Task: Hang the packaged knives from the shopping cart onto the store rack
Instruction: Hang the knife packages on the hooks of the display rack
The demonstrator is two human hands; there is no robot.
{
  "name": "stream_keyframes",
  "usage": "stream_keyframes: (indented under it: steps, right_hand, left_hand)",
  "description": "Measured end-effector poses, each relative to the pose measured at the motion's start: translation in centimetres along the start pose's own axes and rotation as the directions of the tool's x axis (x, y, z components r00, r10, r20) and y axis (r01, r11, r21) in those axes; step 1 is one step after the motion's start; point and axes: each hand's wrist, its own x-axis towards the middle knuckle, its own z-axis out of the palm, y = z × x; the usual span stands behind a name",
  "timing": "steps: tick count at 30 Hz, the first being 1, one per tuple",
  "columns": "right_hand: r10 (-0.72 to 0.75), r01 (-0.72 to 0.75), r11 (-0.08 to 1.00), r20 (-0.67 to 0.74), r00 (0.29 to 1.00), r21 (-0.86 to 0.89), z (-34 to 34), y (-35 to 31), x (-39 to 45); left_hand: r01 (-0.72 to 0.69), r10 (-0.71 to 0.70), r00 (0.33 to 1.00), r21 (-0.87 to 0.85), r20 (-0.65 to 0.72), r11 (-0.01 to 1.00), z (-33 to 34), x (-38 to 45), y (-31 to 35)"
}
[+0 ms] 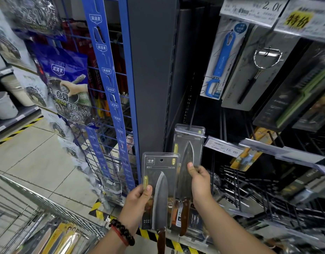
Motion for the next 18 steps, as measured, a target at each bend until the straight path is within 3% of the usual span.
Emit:
stream_keyframes:
  steps: [13,18]
  right_hand:
    - [0.024,-0.028,0.999,-0.143,0.989,-0.025,0.1,0.5,-0.3]
    - [0.094,-0.094,0.996,-0.087,0.992,0.010,0.3,0.7,0.7]
  left_hand:
    - [0.026,-0.027,0.999,-0.051,-0.018,0.998,-0.1,0.8,-1.2]
    - [0.041,-0.041,0.999,-0.052,-0.011,0.998,-0.2,1.2,-1.6]
